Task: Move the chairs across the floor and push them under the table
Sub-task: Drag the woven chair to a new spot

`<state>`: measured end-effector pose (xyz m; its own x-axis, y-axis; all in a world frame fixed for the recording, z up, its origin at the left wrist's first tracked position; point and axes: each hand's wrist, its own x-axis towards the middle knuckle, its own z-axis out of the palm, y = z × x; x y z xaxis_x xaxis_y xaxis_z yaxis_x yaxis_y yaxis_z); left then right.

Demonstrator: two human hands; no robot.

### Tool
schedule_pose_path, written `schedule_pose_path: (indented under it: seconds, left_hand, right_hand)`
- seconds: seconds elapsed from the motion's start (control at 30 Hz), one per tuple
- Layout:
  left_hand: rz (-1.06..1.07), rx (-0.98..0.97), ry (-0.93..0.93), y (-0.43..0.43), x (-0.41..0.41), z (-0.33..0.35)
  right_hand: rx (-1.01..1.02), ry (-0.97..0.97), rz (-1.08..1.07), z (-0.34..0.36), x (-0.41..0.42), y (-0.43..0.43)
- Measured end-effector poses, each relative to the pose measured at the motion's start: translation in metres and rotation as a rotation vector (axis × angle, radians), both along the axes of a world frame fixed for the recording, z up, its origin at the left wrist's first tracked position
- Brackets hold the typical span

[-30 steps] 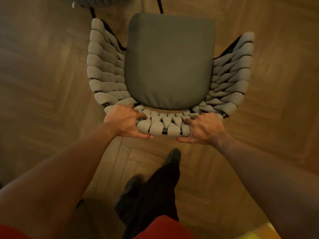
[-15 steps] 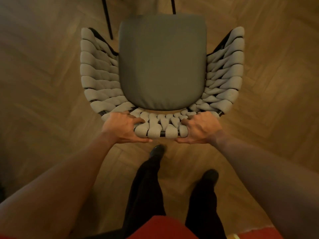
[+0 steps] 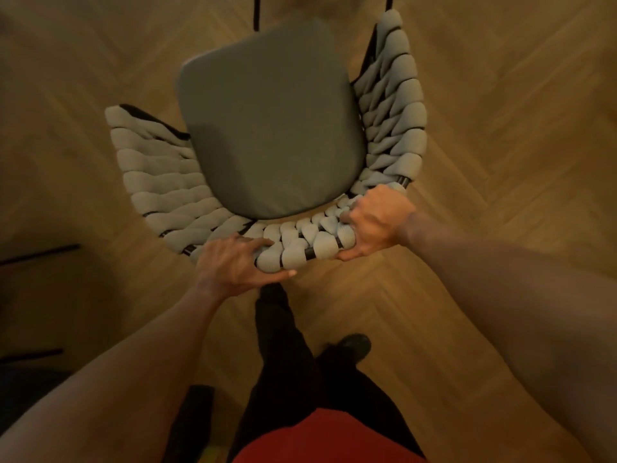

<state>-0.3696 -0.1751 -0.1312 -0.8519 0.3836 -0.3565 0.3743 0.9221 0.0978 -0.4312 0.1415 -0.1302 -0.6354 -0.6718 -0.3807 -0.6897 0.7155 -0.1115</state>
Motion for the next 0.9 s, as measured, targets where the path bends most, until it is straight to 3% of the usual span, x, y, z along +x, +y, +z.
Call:
schedule_pose_path:
  seconds: [0.6, 0.9]
  left_hand:
    - [0.222, -0.013, 0.035, 0.038, -0.100, -0.010]
    - [0.343, 0.002, -0.030, 0.064, -0.101, -0.007]
  right_hand:
    - [-0.061, 0.072, 0.274, -0.016, -0.164, 0.023]
    - [-0.053, 0.037, 0.351, -0.015, -0.189, 0.040]
